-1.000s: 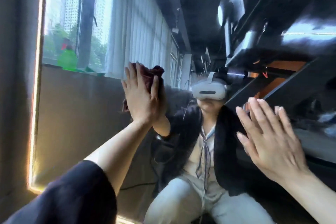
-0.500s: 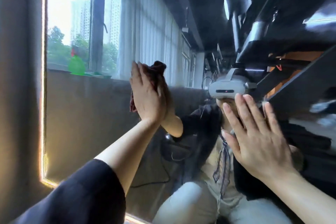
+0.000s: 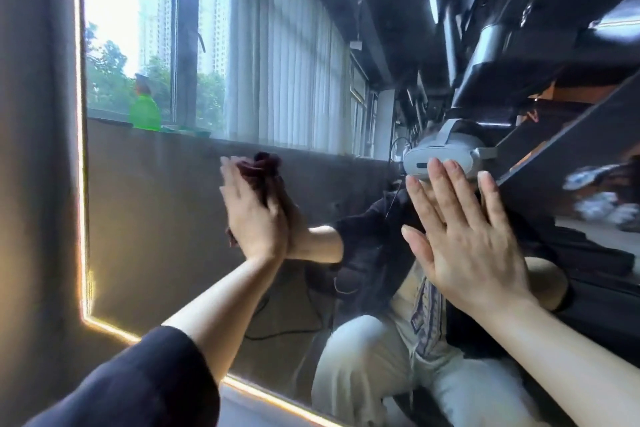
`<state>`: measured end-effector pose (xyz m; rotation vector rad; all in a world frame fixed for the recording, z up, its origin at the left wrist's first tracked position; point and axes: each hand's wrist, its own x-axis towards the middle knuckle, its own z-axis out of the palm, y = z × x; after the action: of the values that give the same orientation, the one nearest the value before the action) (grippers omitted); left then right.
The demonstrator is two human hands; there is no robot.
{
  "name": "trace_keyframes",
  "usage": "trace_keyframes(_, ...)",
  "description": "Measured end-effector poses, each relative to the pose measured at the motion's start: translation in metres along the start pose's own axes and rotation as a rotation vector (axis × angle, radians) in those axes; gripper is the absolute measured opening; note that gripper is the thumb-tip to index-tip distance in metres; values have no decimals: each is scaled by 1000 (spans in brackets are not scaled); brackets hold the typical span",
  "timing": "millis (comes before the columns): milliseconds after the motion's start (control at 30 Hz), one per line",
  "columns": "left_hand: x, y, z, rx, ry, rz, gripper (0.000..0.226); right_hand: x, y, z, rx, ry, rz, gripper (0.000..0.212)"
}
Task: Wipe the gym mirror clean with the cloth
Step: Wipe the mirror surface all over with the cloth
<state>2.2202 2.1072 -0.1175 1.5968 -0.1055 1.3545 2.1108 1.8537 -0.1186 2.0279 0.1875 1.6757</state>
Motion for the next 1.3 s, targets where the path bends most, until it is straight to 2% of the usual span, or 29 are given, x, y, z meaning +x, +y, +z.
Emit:
trace_keyframes(133, -122, -9, -4, 41, -233, 452, 61, -4, -6, -3, 13, -9, 5, 67)
trace_keyframes(200, -142, -29, -16, 45, -342, 535, 62, -18, -31, -3, 102, -30, -161, 71)
trace_keyframes(267, -119, -41, -23, 52, -340, 461, 58, -37, -62, -1, 187, -85, -420, 72)
trace_keyframes(300, -96, -42, -24, 65, -298, 398, 58, -43, -77, 0, 201, -105, -483, 70)
trace_keyframes(433, -10, -26, -16, 75, -188, 133, 66, -47, -112, 14, 123, -172, -414, 68)
trace_keyframes(500, -23, -25, -10, 28, -162, 151, 63, -50, -121, 21, 70, -194, -368, 69)
trace_keyframes(567, -74, -42, -11, -4, -140, 188, 63, -54, -128, 26, 31, -193, -350, 70)
trace_keyframes(667, -170, -85, -30, -4, -258, 101, 73, -58, -137, 27, 14, -166, -303, 68)
trace_keyframes(733, -201, -107, -39, -16, -312, 61, 68, -61, -141, 27, 10, -153, -273, 67)
trace_keyframes(867, -132, -102, -30, 48, -202, 206, 66, -63, -142, 30, 10, -144, -260, 69)
trace_keyframes(967, -84, -87, -20, 20, -93, 106, 63, -64, -143, 30, -11, -145, -245, 67)
trace_keyframes(1033, -124, -83, -17, -12, -106, 95, 63, -64, -143, 29, -25, -150, -244, 68)
trace_keyframes(1167, -253, -93, -25, -43, -300, 90, 67, -70, -132, 17, 19, -179, -313, 70)
trace_keyframes(1233, -254, -87, -23, -18, -326, 78, 68, -91, -105, 6, 108, -213, -413, 64)
trace_keyframes(1300, -217, -57, -14, -5, -296, 148, 69, -114, -60, -13, 147, -211, -459, 57)
